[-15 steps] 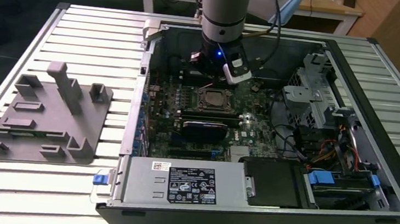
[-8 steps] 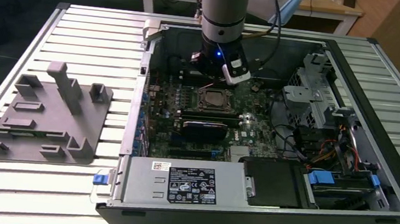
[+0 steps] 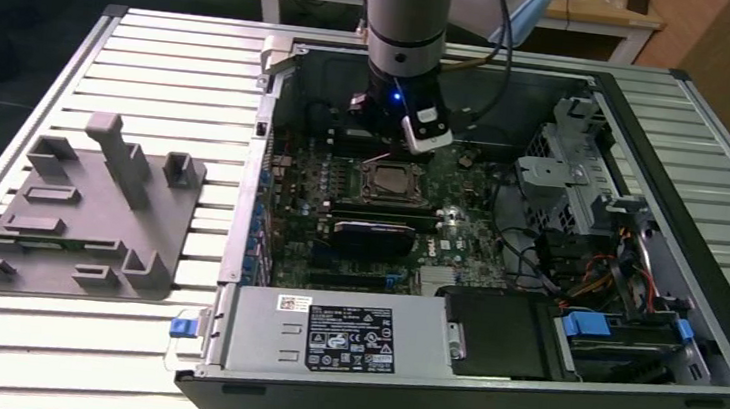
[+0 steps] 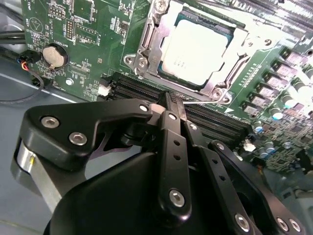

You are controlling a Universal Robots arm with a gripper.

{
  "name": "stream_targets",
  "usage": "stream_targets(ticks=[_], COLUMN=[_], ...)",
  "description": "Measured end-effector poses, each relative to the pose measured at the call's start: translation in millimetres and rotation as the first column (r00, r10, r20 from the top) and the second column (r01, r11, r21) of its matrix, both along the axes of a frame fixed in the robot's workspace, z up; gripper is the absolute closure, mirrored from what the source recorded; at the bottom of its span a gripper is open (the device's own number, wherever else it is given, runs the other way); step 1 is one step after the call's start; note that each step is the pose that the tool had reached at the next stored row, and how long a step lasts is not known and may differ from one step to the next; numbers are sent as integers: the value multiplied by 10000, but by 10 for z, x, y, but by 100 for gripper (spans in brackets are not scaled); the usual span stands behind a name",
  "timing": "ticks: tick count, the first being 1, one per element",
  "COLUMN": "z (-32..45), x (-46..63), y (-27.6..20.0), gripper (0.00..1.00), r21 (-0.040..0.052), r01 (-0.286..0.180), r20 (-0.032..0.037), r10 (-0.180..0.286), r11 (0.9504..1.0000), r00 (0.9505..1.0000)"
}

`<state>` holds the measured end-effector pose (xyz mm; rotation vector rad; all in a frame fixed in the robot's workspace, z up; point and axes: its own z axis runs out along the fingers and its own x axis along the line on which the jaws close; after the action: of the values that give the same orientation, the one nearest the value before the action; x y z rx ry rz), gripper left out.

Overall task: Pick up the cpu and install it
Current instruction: 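Install the first cpu locking lever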

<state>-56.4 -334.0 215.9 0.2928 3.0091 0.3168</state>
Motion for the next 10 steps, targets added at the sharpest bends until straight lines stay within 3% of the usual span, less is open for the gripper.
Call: stream_targets(ticks=[10], z=[-30], x=[0], y=[49], gripper=[89], r21=[0], r01=[501], r20=[4], r10=[-501], r11=[9987], r00=[9987])
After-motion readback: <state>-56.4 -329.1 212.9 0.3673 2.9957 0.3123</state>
